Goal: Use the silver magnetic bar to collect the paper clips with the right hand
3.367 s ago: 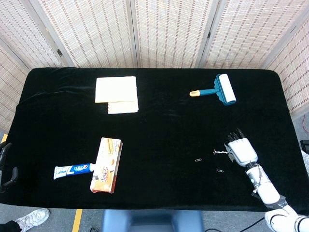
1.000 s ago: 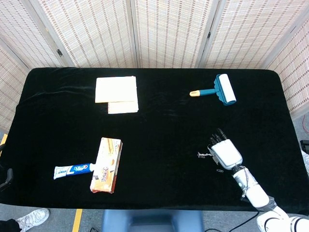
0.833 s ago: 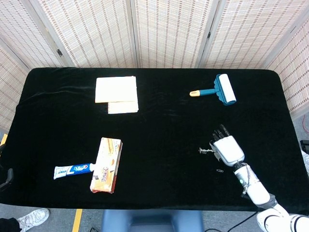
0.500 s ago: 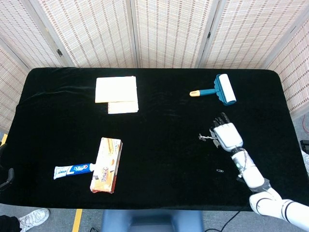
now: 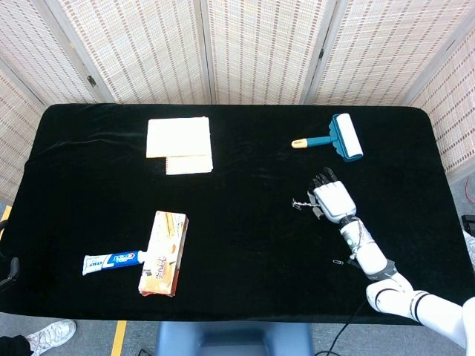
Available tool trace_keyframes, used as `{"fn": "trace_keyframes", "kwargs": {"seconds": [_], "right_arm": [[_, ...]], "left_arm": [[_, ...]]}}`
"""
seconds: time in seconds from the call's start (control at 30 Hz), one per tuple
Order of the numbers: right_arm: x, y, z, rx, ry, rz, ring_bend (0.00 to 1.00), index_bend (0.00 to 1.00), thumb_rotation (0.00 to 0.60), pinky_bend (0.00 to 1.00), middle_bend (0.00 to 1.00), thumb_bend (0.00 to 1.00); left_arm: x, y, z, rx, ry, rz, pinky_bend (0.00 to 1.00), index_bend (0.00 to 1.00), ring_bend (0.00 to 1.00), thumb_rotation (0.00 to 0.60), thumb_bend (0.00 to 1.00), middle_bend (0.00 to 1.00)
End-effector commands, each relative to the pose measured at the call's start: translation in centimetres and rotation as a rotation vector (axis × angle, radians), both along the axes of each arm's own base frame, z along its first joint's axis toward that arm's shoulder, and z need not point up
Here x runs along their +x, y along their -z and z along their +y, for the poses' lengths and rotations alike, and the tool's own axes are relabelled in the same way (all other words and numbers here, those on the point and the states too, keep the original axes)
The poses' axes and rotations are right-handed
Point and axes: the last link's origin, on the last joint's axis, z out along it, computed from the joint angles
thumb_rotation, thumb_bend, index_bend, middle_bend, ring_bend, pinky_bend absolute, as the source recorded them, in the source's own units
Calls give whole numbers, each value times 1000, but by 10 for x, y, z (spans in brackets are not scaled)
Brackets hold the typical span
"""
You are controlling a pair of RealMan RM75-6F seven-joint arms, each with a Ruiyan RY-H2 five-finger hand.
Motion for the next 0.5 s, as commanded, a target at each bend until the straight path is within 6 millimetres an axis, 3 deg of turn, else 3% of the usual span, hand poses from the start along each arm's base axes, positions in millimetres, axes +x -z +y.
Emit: {"fn": "trace_keyframes", "kwargs": {"seconds": [0.03,0.5], "right_arm": [[1,-2,-1,-4,-5,-7,159,1000,600,0,289,473],[-2,-23,9,-44,-23,-24,159,1000,600,0,289,473]], "left_arm": [[-1,0,1,2,-5,1,62,0,88,600,574,78],[0,1,1,-1,-6,7,63,0,88,600,574,79]]}}
